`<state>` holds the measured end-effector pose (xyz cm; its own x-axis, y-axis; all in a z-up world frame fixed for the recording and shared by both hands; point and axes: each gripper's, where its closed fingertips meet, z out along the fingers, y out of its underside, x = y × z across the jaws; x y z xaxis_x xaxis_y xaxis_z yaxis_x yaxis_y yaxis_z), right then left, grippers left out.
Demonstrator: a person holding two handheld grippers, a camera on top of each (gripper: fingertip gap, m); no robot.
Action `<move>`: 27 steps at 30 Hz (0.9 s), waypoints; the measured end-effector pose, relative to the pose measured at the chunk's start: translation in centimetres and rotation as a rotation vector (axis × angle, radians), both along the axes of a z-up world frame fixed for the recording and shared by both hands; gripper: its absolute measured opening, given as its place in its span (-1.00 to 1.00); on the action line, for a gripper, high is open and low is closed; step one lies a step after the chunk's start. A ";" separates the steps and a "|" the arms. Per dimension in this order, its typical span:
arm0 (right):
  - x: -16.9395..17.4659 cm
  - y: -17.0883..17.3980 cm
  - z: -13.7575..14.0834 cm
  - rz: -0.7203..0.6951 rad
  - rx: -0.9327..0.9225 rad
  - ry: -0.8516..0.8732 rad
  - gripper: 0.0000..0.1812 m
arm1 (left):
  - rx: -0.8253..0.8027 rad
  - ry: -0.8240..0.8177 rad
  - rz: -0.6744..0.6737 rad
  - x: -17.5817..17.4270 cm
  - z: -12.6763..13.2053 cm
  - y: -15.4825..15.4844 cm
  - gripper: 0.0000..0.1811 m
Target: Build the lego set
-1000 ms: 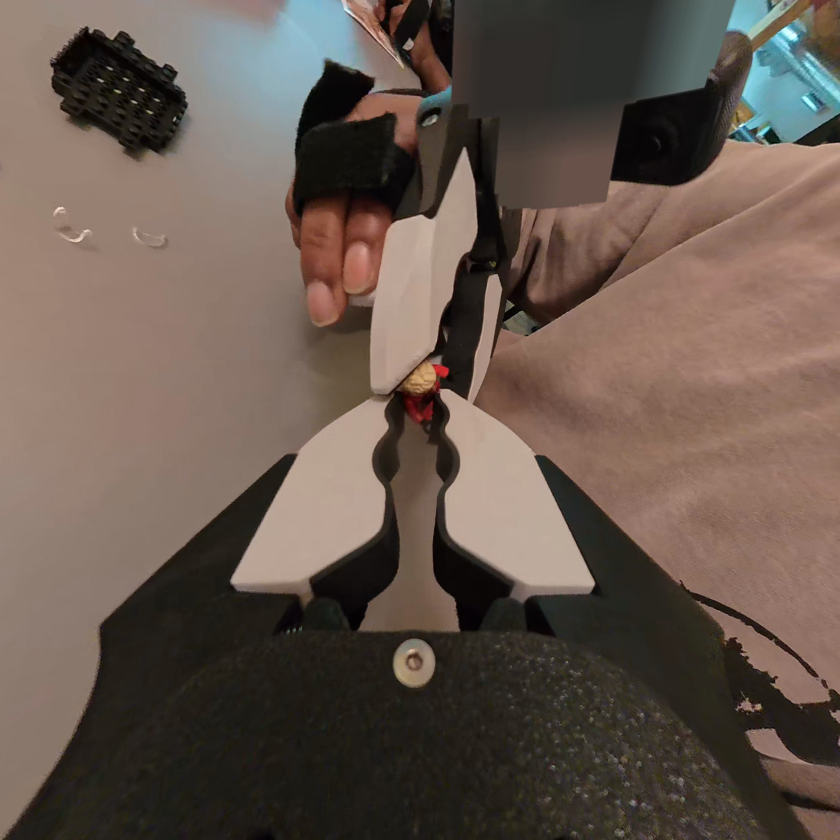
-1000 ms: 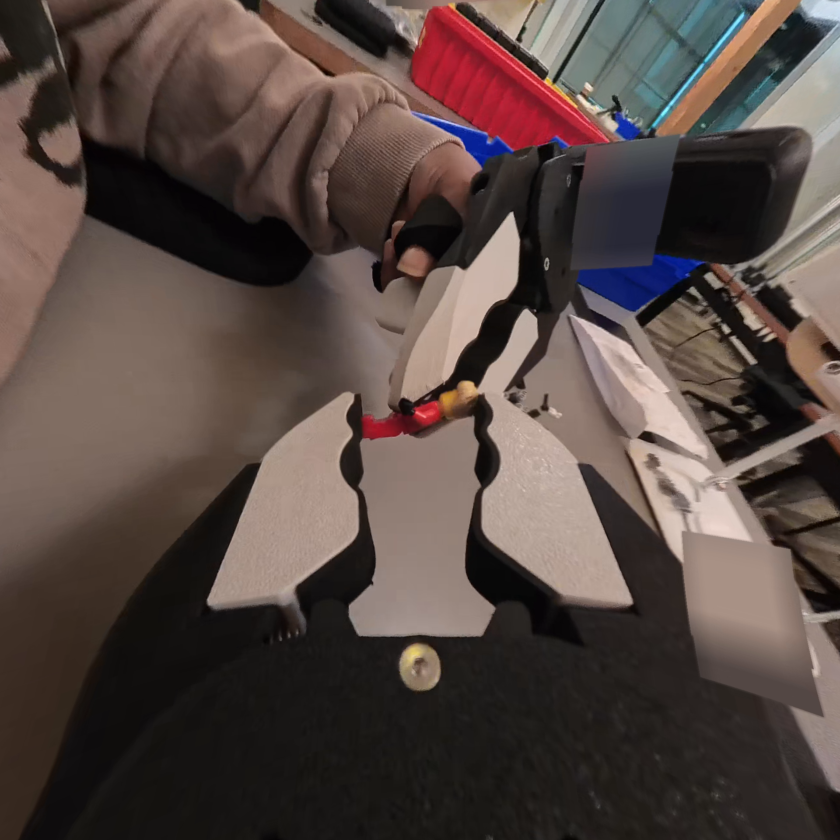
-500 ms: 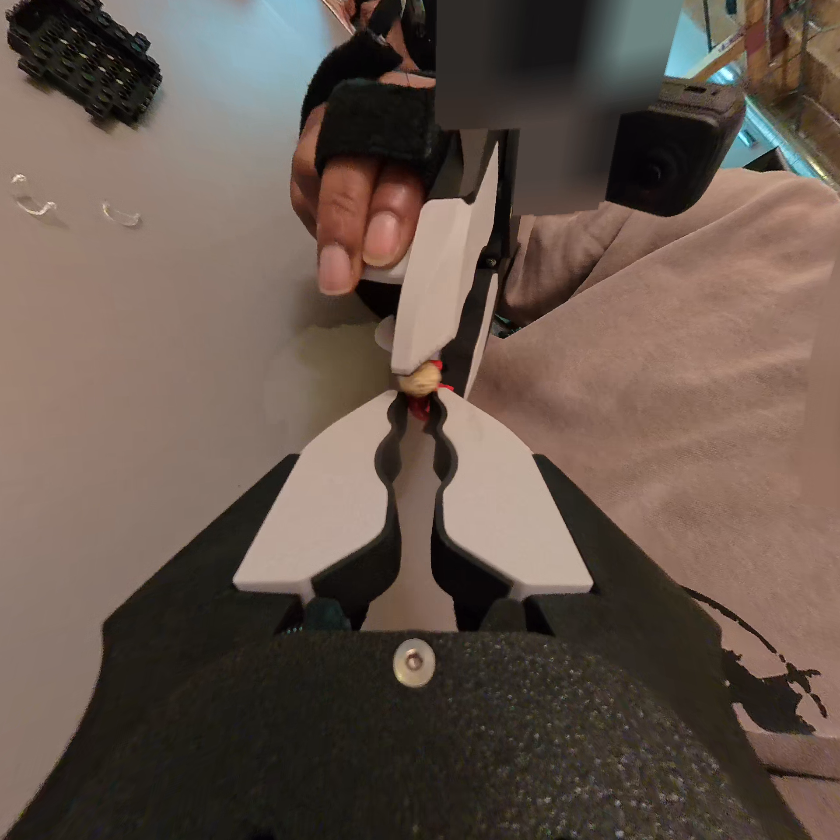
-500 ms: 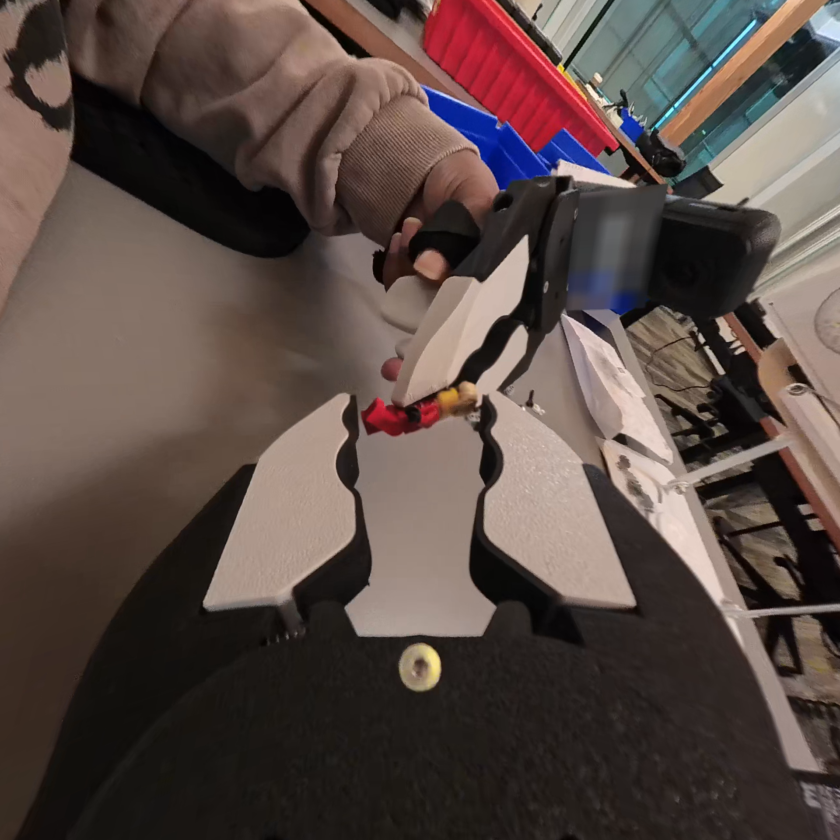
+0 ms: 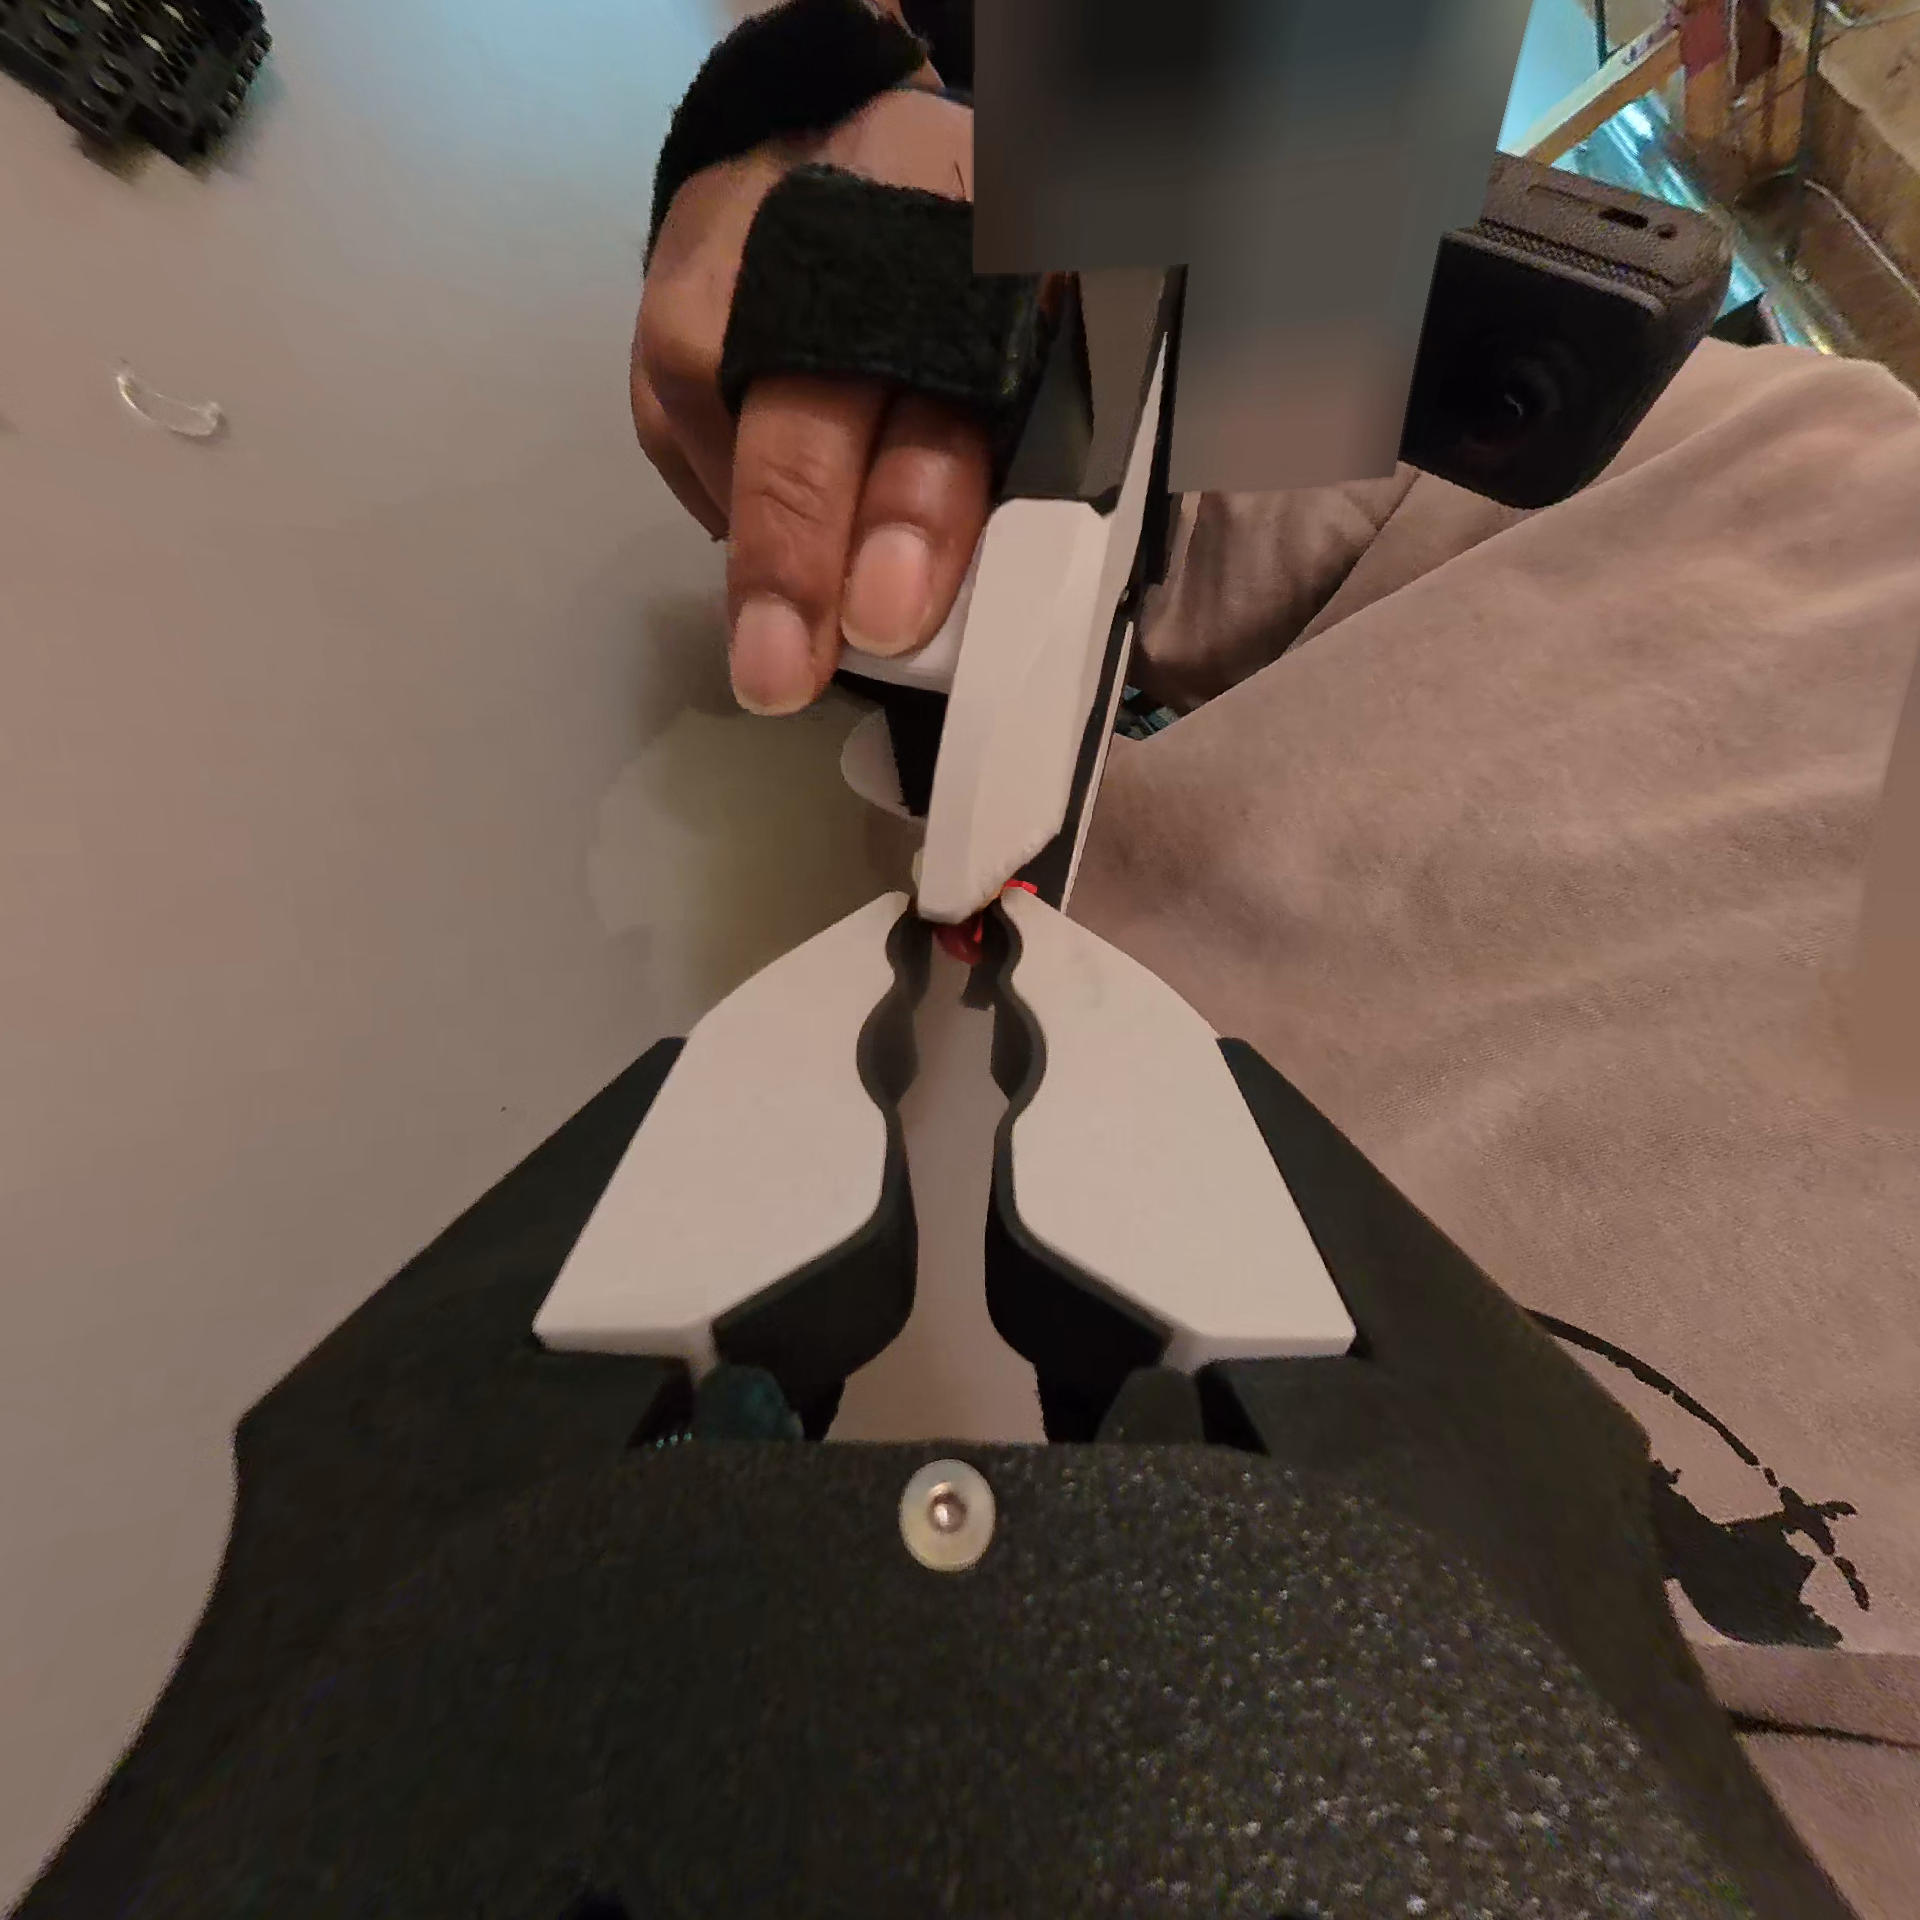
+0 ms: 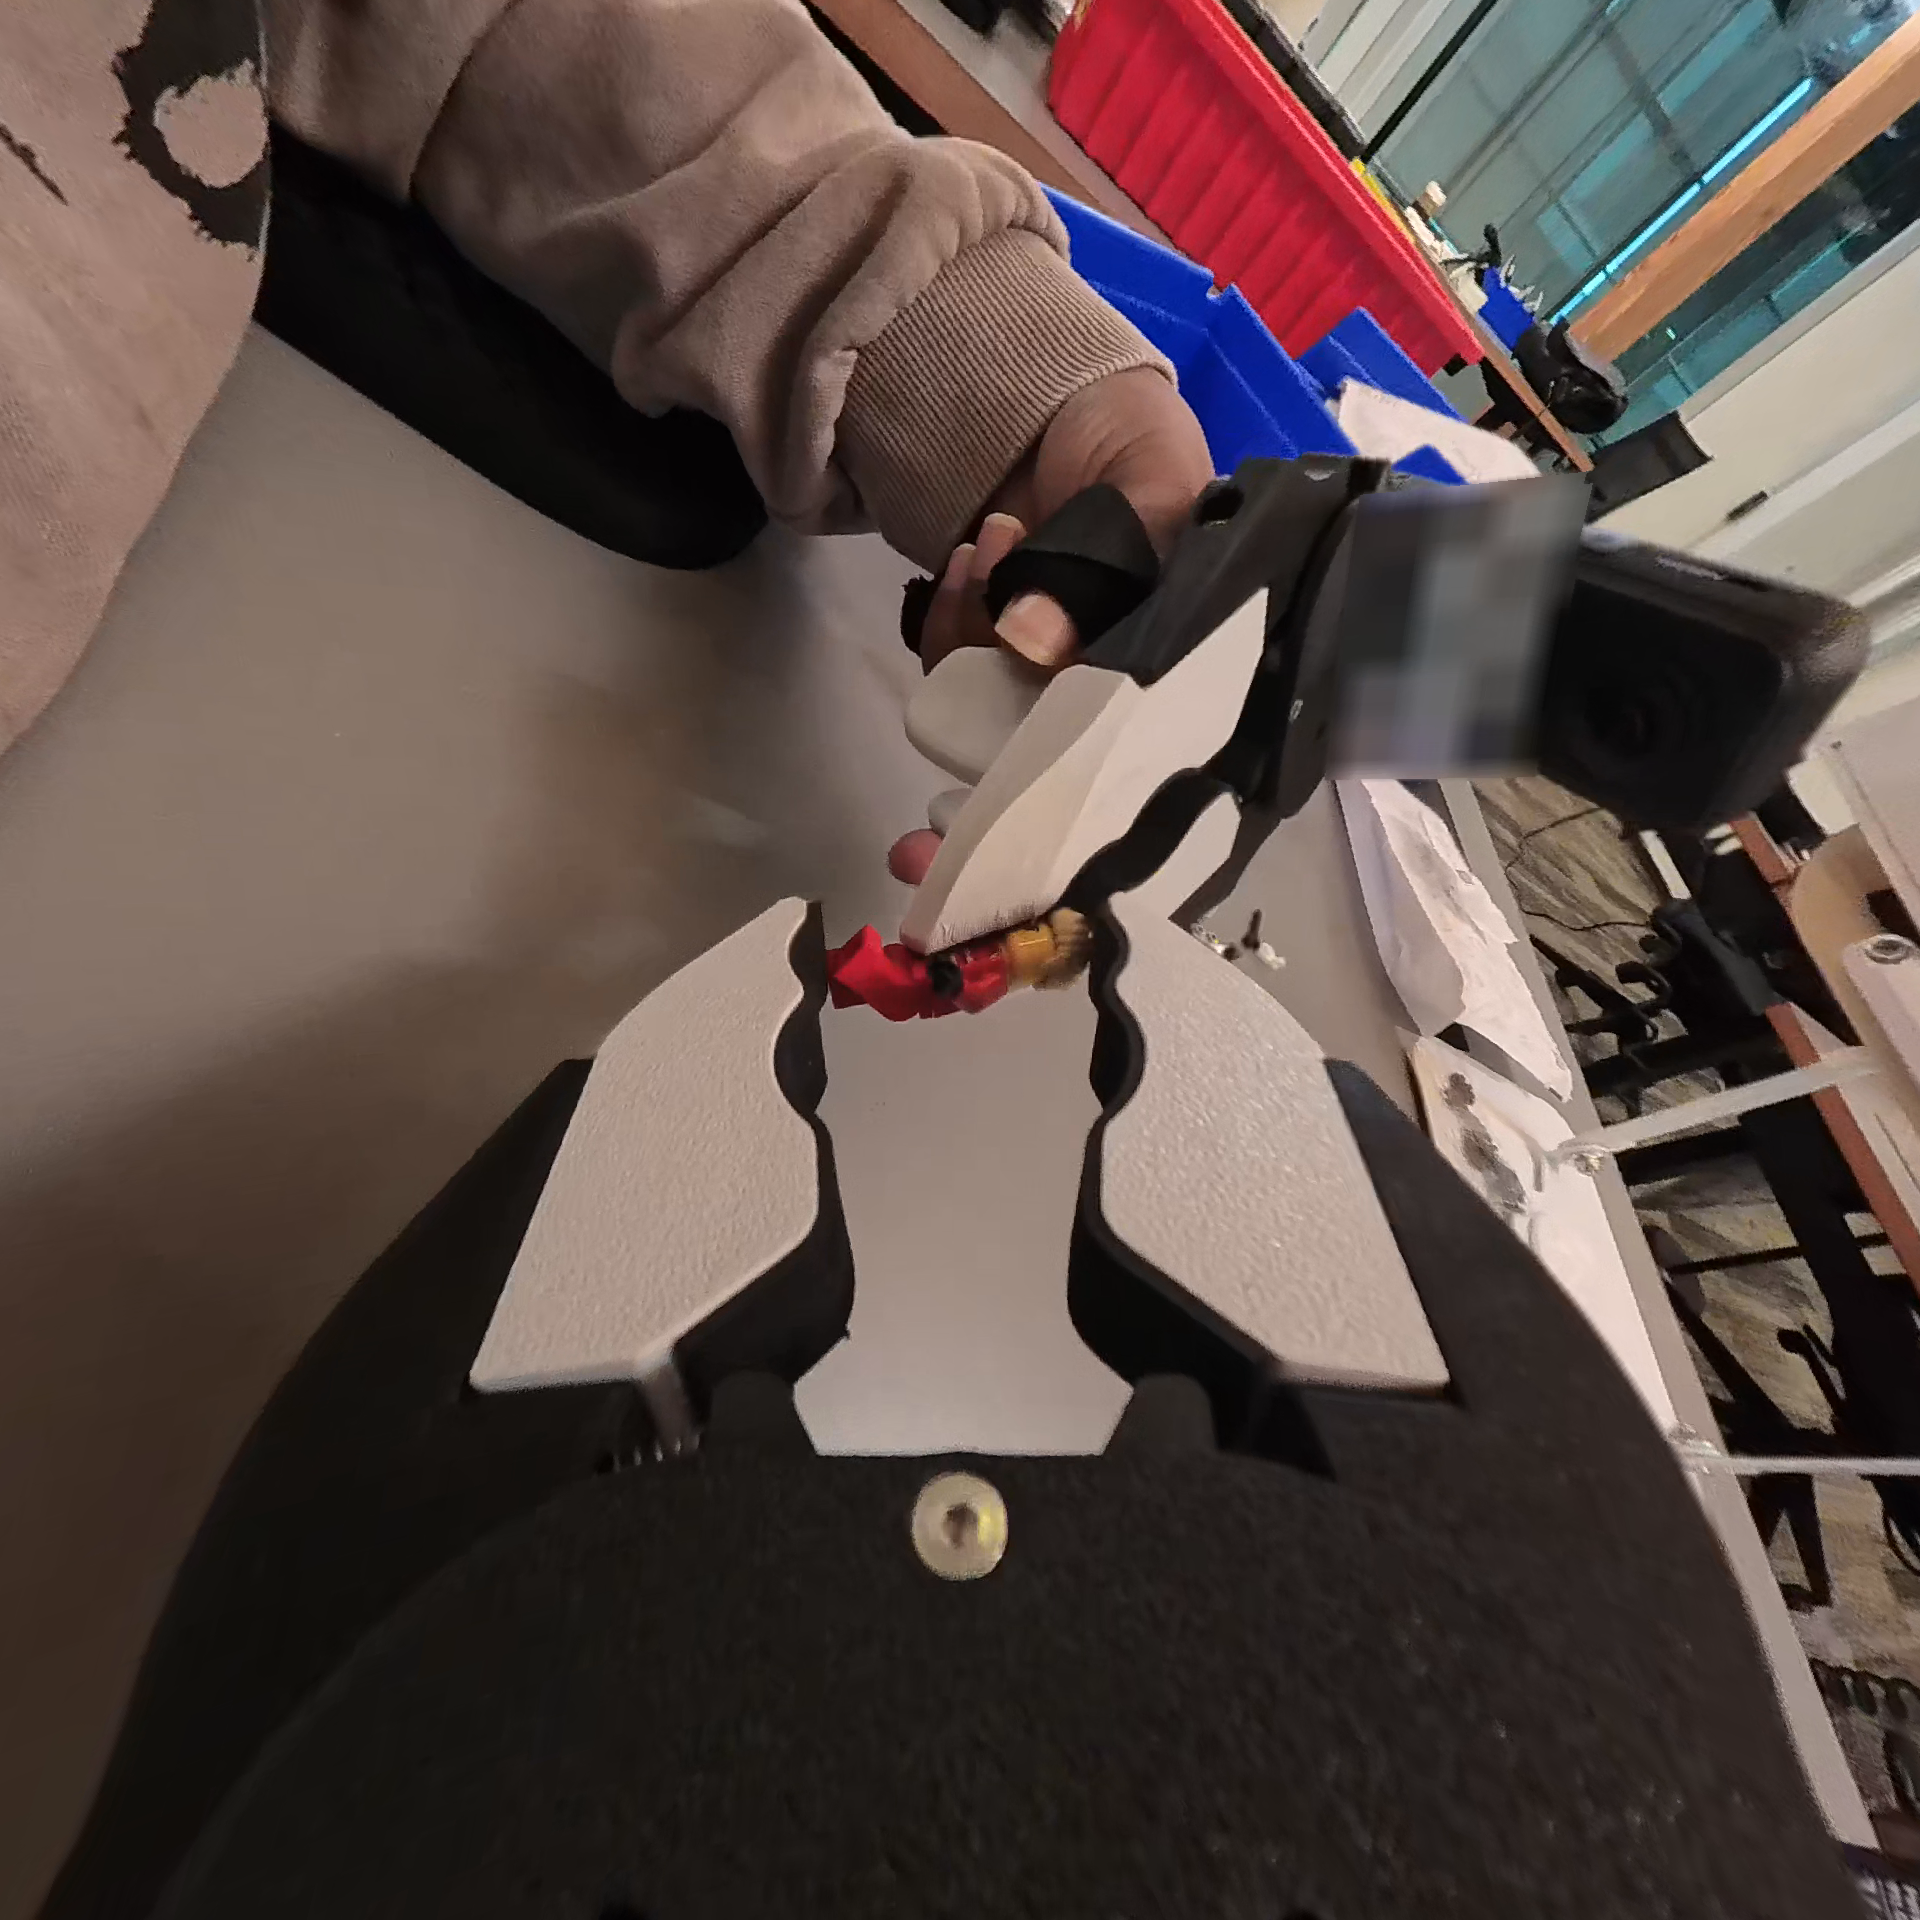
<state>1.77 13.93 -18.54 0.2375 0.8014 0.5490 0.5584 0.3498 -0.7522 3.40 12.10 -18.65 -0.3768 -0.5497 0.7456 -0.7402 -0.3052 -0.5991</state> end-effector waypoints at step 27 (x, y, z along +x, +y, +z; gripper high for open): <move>0.3 0.0 3.6 -0.015 -0.105 0.241 -0.60 | -0.080 -0.102 0.009 0.3 2.4 -0.6 -0.91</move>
